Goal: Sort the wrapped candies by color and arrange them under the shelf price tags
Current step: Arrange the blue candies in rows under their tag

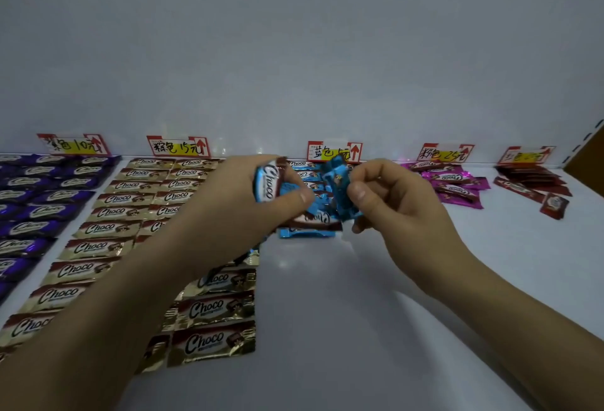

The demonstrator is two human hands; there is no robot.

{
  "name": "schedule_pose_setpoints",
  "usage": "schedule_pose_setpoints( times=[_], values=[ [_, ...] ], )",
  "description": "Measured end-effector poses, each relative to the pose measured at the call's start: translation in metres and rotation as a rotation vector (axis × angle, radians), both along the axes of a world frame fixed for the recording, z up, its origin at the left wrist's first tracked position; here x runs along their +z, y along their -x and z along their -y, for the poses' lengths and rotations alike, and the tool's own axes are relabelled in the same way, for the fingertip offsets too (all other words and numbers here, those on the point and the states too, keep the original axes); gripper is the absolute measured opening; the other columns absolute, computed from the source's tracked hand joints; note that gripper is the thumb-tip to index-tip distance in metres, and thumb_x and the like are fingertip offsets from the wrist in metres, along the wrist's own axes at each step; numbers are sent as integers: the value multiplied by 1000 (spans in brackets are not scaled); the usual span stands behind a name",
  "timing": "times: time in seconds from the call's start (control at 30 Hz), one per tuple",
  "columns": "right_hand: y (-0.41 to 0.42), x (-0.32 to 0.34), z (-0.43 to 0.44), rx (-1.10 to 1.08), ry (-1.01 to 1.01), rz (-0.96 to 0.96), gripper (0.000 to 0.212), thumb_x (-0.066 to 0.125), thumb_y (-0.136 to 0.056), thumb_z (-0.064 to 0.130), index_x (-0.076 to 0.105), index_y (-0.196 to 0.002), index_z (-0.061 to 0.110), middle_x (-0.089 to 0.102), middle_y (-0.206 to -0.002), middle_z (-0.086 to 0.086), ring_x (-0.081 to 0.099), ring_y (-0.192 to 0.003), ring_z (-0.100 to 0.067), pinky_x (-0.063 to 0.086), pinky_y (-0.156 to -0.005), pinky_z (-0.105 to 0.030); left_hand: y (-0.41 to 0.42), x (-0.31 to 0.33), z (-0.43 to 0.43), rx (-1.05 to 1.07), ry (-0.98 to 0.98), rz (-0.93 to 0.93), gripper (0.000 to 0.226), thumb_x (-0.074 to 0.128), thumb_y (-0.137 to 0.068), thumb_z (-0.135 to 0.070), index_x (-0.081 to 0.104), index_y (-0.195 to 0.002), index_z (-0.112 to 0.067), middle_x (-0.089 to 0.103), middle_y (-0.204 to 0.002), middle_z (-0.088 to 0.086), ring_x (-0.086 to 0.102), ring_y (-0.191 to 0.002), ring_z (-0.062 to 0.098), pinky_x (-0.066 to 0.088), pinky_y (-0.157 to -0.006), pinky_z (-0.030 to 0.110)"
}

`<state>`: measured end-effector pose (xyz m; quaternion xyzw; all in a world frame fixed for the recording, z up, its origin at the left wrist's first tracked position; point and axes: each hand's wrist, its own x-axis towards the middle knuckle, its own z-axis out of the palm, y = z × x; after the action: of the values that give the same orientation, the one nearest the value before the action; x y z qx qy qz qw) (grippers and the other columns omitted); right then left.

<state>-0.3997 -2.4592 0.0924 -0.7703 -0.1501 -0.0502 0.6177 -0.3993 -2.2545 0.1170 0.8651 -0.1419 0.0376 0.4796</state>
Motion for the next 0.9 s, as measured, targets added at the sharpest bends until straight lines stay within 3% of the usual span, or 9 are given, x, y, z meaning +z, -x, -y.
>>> schedule_pose_setpoints(
  times=[0.17,0.23,0.3,0.4,0.47,0.5,0.6,0.7,0.9],
  values=[
    [-11,16,21,-205,61,97,22,55,-101,11,71,-91,22,71,-88,7,72,-84,-6,58,-61,-23,-2,2,-6,170,219,-23,10,66,-94,-22,69,-84,-18,71,-68,-5,61,-55,5,47,-46,16],
    [-15,24,29,-194,207,169,11,63,-97,19,67,-102,28,69,-93,9,71,-93,-9,61,-62,-27,-2,5,-7,174,252,-29,9,65,-94,-21,68,-87,-16,68,-63,-10,61,-56,3,45,-46,14],
    [-15,22,34,-211,377,236,28,72,-89,22,57,-109,35,64,-89,10,68,-90,-8,60,-63,-24,-3,5,-9,177,271,-23,9,64,-94,-20,67,-88,-15,66,-61,-12,61,-56,2,44,-46,14],
    [-8,8,32,-197,624,438,44,82,-81,17,54,-111,34,63,-84,17,60,-80,-1,49,-62,-9,-3,4,-8,167,275,-27,9,64,-95,-19,68,-88,-14,65,-59,-11,59,-54,2,44,-46,13],
    [-4,-8,34,-96,848,565,39,82,-81,20,56,-107,29,65,-89,14,53,-76,-4,43,-63,-9,-4,4,-8,167,287,-42,9,64,-95,-19,68,-88,-14,65,-59,-10,59,-54,3,44,-45,14],
    [-3,-14,35,-43,903,578,33,82,-81,23,57,-101,27,66,-90,12,53,-77,-5,45,-64,-15,-4,4,-8,170,288,-43,9,64,-95,-19,68,-88,-15,65,-59,-10,58,-53,3,44,-45,14],
    [-5,-22,35,-3,819,410,26,82,-77,44,63,-85,28,64,-83,17,58,-79,-7,44,-62,-17,-6,3,-7,182,287,-37,8,65,-94,-20,68,-87,-16,66,-59,-9,57,-50,4,44,-44,14],
    [-11,-20,40,-74,656,305,37,75,-66,62,68,-86,32,64,-84,20,60,-84,-4,43,-62,-12,-6,3,-6,188,289,-36,7,66,-93,-21,68,-88,-18,68,-63,-6,58,-51,7,47,-45,14],
    [-11,-33,49,-34,774,278,9,76,-87,24,72,-92,30,62,-90,22,57,-89,-1,39,-66,-6,-7,4,-6,210,264,-31,7,65,-93,-22,68,-87,-20,69,-69,-4,59,-52,6,49,-45,13]
  ],
)
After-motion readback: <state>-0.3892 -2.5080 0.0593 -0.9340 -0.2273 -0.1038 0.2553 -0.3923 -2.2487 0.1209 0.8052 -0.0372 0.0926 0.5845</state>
